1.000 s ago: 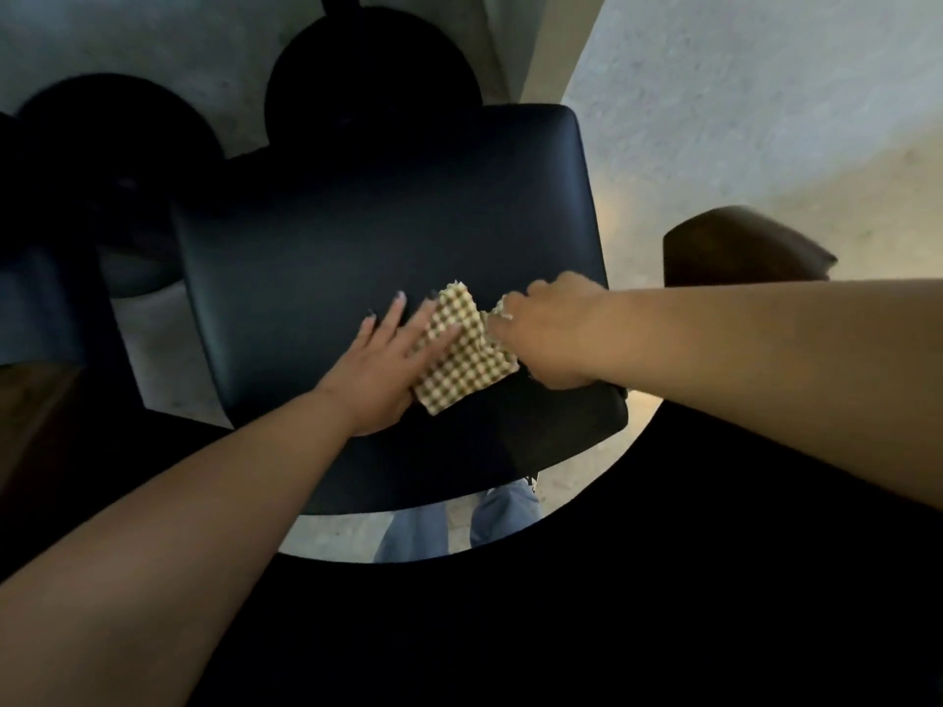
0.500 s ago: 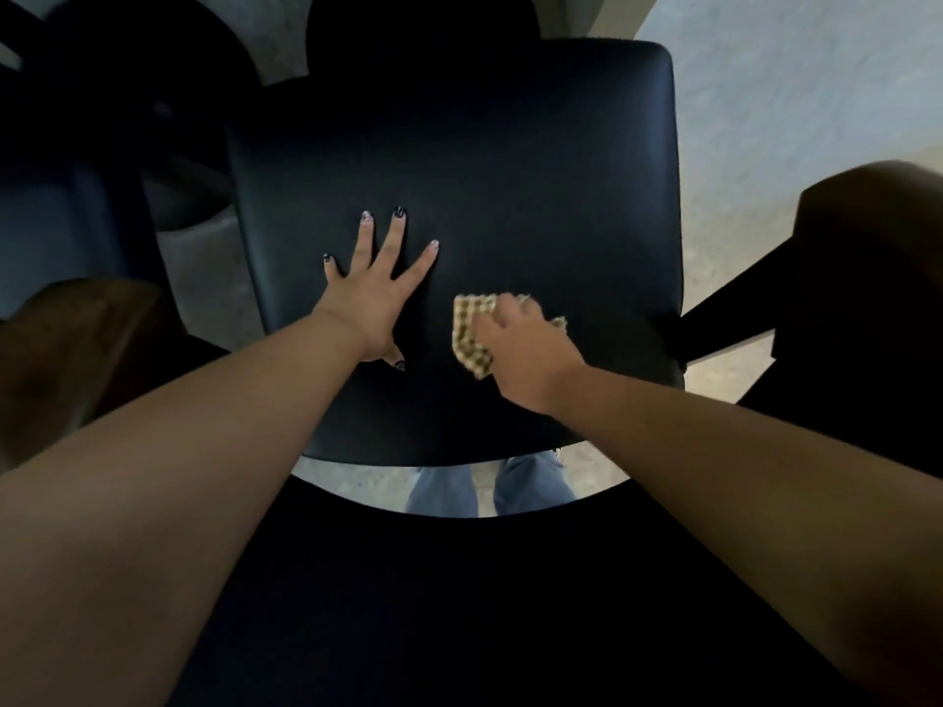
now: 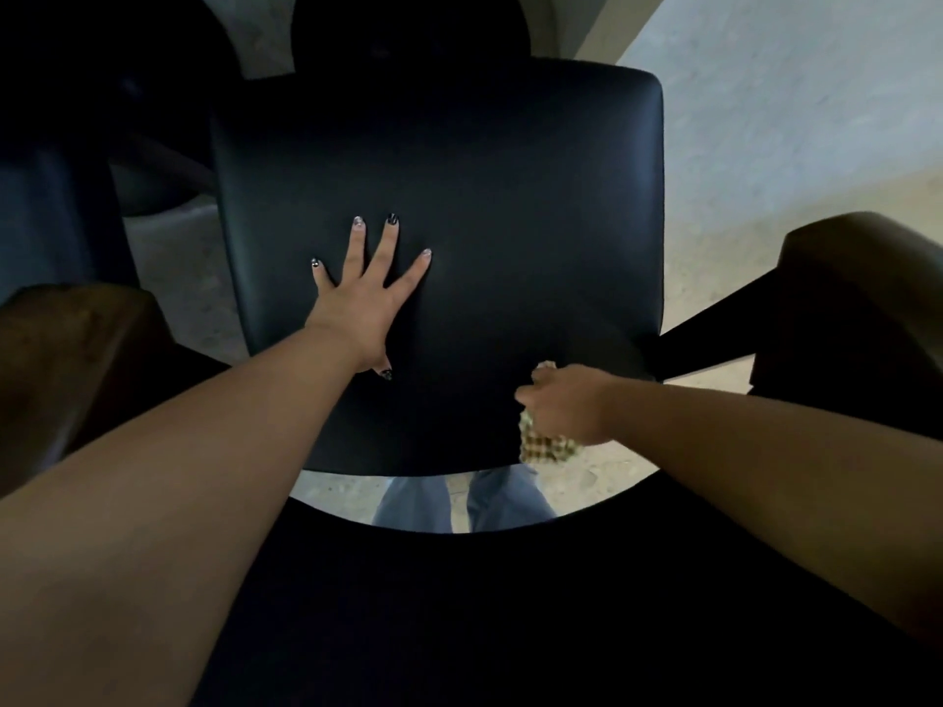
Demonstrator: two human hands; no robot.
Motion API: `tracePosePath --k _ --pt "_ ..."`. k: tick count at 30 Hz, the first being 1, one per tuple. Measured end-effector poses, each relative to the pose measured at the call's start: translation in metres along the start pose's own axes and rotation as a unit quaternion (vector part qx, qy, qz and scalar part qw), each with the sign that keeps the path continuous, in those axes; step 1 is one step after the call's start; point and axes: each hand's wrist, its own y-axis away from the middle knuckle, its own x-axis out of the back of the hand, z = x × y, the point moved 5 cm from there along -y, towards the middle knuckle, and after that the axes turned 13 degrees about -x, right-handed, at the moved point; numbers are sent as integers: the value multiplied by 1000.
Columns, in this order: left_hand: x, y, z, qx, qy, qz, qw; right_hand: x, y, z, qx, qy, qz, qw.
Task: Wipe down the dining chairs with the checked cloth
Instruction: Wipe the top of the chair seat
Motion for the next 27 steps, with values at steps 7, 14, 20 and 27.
tracePosePath --k 7,14,20,27 --pt "-1 -2 1 7 3 18 1000 7 -2 48 -105 -162 5 981" --pt "5 16 -5 128 -16 64 990 31 -6 171 -503 -564 377 536" --pt "-3 15 -15 147 86 -19 985 72 -56 14 -301 -404 303 809" --pt "5 10 -22 126 105 -59 985 74 -37 119 -310 -315 334 833"
